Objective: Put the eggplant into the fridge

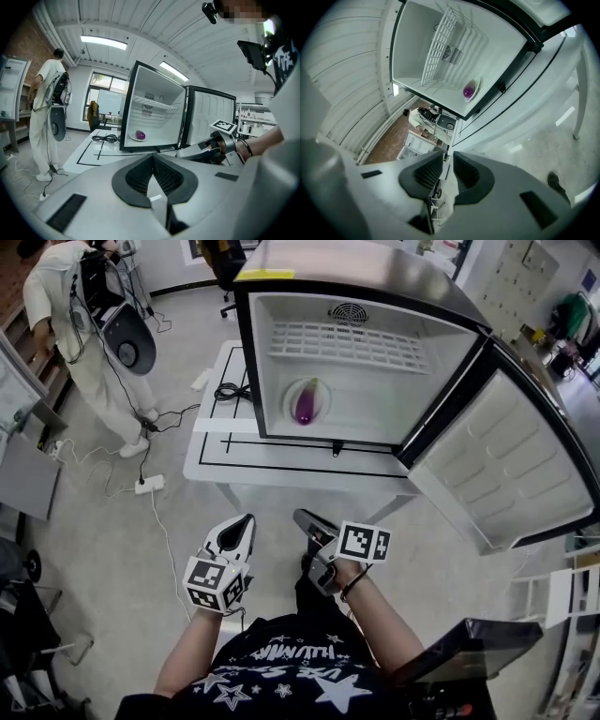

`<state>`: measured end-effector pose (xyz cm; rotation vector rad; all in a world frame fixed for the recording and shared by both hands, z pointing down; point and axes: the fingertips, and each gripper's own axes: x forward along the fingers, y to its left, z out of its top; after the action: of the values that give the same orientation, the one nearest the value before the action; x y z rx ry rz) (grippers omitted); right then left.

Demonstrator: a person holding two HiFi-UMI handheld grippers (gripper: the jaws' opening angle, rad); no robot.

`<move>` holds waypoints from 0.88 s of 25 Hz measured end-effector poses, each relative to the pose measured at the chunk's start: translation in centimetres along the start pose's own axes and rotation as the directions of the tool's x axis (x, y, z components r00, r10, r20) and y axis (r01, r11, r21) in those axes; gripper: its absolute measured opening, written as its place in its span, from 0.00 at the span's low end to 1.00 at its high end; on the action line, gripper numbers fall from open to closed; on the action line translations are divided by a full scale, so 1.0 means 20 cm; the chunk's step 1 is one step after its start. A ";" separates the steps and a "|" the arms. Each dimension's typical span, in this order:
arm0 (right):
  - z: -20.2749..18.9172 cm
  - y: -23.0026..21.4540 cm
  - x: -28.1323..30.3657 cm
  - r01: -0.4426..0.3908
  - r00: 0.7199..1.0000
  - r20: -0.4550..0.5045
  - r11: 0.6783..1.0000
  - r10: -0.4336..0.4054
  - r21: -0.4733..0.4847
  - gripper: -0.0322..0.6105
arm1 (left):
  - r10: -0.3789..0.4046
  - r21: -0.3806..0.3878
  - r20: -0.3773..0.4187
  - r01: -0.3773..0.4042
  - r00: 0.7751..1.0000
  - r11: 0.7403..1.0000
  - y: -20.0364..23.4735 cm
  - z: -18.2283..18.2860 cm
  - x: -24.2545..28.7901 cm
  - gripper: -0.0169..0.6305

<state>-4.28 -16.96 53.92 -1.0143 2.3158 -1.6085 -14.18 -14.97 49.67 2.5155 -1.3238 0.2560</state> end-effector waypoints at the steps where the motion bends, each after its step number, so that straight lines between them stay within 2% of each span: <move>1: -0.04 0.02 -0.01 -0.002 1.000 -0.003 1.000 0.002 -0.005 0.17 | 0.000 0.003 0.001 0.000 1.000 1.000 -0.01 -0.01 -0.04 0.04; 3: -0.12 0.04 -0.03 -0.005 1.000 -0.006 1.000 0.005 -0.005 0.16 | 0.002 0.004 0.000 -0.002 1.000 1.000 -0.02 -0.04 -0.12 0.04; 4: -0.17 0.06 -0.04 -0.006 1.000 -0.009 1.000 0.006 -0.002 0.13 | 0.003 0.002 -0.004 -0.003 1.000 1.000 -0.02 -0.06 -0.17 0.04; 12: -0.40 0.19 -0.12 -0.020 1.000 0.001 1.000 0.020 -0.003 0.13 | 0.001 0.014 0.009 -0.001 1.000 1.000 -0.06 -0.10 -0.44 0.04; 15: -0.49 0.23 -0.16 -0.015 1.000 0.007 1.000 0.015 -0.007 0.09 | -0.015 0.020 0.014 0.015 1.000 1.000 -0.09 -0.12 -0.52 0.04; 22: -0.64 0.29 -0.28 0.011 0.998 0.057 1.000 -0.011 -0.003 0.06 | -0.068 0.031 0.019 0.067 0.998 0.997 -0.17 -0.16 -0.67 0.04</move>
<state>-8.58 -2.48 52.65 -1.0611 2.2803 -1.5591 -18.93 -1.66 48.24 2.5891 -1.2486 0.2391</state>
